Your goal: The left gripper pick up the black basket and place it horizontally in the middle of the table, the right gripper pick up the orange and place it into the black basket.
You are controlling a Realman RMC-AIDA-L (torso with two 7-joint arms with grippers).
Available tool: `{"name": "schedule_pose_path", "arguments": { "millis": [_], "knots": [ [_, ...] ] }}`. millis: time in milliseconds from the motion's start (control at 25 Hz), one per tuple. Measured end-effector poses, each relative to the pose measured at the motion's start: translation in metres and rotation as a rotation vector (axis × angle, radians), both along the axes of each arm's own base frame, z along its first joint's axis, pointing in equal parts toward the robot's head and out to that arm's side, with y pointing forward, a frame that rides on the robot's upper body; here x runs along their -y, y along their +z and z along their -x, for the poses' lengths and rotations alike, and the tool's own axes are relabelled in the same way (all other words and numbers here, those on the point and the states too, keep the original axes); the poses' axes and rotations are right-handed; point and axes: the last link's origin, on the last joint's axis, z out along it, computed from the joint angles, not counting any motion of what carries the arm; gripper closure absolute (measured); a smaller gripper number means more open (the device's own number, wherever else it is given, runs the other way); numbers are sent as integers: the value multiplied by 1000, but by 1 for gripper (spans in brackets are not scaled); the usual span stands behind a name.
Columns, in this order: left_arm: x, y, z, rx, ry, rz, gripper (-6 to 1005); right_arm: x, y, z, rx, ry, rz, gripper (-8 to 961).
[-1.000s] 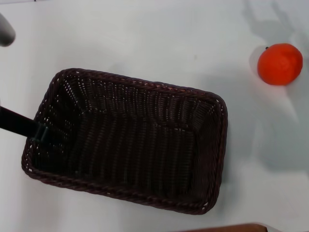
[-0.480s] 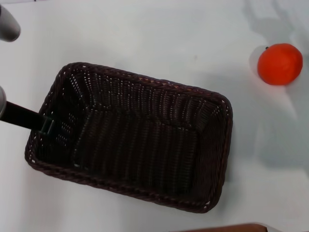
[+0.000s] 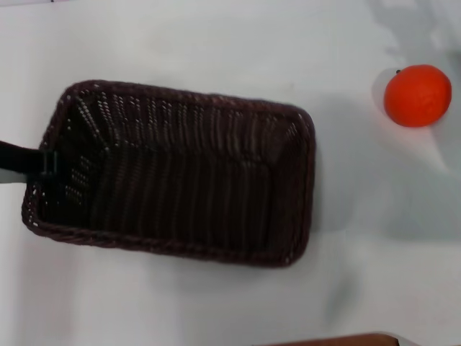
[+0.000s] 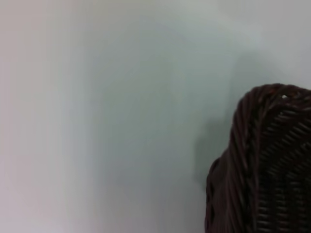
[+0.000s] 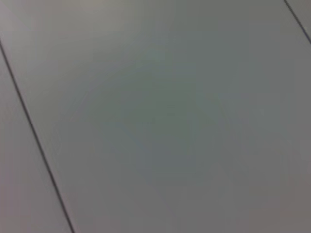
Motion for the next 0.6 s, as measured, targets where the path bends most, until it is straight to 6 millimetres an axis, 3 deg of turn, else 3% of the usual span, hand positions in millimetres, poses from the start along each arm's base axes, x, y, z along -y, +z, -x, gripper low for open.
{"name": "schedule_pose_path", "arguments": {
  "millis": [240, 600],
  "knots": [
    [4, 1, 1, 118, 101, -101, 836, -19, 9, 9, 47, -4, -7, 127],
    [17, -6, -13, 153, 140, -120, 844, -24, 14, 13, 55, 6, -23, 128]
  ]
}}
